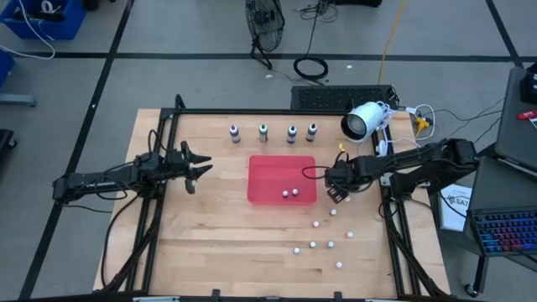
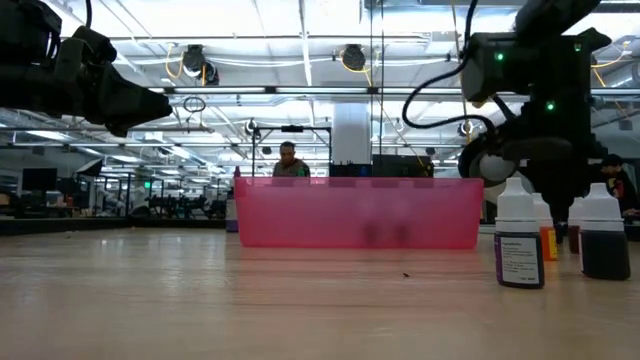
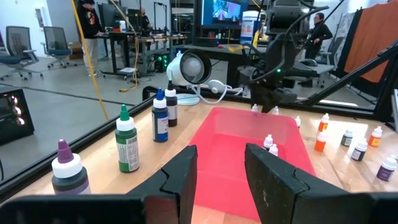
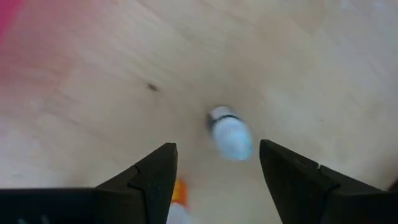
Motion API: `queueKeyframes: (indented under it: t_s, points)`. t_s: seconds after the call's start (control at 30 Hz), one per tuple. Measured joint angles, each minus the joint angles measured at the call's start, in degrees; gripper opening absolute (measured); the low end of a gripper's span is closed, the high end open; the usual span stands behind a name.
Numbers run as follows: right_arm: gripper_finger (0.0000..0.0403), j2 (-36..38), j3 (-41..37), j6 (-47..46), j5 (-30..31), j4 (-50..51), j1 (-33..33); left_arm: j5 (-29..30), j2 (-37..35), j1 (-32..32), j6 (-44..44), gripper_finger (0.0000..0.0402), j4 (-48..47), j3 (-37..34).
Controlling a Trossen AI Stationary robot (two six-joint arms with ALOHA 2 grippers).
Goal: Pick & Place food coloring
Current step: Put the small blue food coloring bottle into the red bin
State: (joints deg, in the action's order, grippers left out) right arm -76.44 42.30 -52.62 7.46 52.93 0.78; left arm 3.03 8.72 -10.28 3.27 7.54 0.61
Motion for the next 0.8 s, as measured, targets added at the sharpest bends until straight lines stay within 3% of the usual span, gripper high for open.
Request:
queueKeyframes:
  t_s: [0.5,0.8]
  points:
    - [0.0199,0.0,-1.18,3.84,-0.04,-3.87,2.31,-0.02,-0.01,-0.02,0.0,0.0136,-0.01,-0.01]
    - [0.0142,0.0,-1.18,3.97,0.11,-3.85,2.31,-0.02,0.01,-0.02,0.0,0.0136,-0.01,-0.01]
